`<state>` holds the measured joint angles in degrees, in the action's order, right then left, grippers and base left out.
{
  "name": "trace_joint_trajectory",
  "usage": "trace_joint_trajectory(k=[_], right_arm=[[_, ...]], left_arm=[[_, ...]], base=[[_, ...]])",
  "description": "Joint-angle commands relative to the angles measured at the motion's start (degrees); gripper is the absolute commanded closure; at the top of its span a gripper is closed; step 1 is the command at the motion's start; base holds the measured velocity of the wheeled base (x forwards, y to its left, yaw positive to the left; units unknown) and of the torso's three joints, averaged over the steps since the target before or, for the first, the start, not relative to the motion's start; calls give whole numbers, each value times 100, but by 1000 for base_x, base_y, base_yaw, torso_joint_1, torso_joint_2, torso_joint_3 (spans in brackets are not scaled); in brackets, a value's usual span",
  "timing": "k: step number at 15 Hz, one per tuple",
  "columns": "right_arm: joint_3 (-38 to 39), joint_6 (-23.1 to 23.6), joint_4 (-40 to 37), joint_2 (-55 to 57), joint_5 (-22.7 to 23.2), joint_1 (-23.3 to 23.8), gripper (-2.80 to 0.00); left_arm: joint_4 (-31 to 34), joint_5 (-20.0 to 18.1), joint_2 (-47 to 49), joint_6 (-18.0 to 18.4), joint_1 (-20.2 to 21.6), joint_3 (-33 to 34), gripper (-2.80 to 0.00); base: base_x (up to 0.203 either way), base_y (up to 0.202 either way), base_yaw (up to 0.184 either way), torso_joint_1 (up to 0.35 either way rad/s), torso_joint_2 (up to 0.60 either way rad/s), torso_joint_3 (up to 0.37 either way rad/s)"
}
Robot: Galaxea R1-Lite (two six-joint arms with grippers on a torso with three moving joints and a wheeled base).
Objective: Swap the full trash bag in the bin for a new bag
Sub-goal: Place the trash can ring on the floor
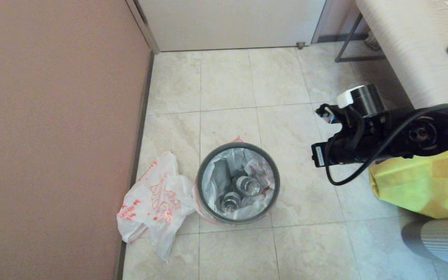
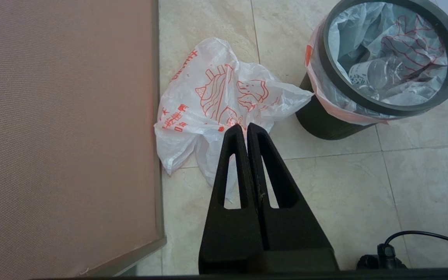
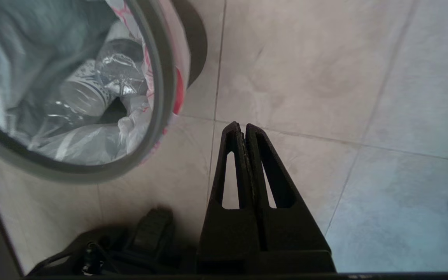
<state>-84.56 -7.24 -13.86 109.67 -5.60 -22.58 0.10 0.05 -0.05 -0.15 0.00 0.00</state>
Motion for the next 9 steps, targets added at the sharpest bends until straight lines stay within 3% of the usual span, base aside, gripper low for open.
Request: trace_joint_trajectory(k=[1,5,6,9], right_arm=[[-418,-9,-138,702,-65,-168,0],[-938,-21,-157,1382,-410,-437,0],[-1046,-23,-153,1512,-421,-456,-280],[-1291,-23,-152,1816,-446,-573,-280]], left_arm=[[-1,2,5,-3,0,0,0],[-1,3,5,-3,0,0,0],[-1,4,5,-3,0,0,0],[-1,2,5,-3,0,0,0]], base=[[0,0,0,0,0,0],[0,0,0,0,0,0],[0,0,0,0,0,0],[0,0,0,0,0,0]])
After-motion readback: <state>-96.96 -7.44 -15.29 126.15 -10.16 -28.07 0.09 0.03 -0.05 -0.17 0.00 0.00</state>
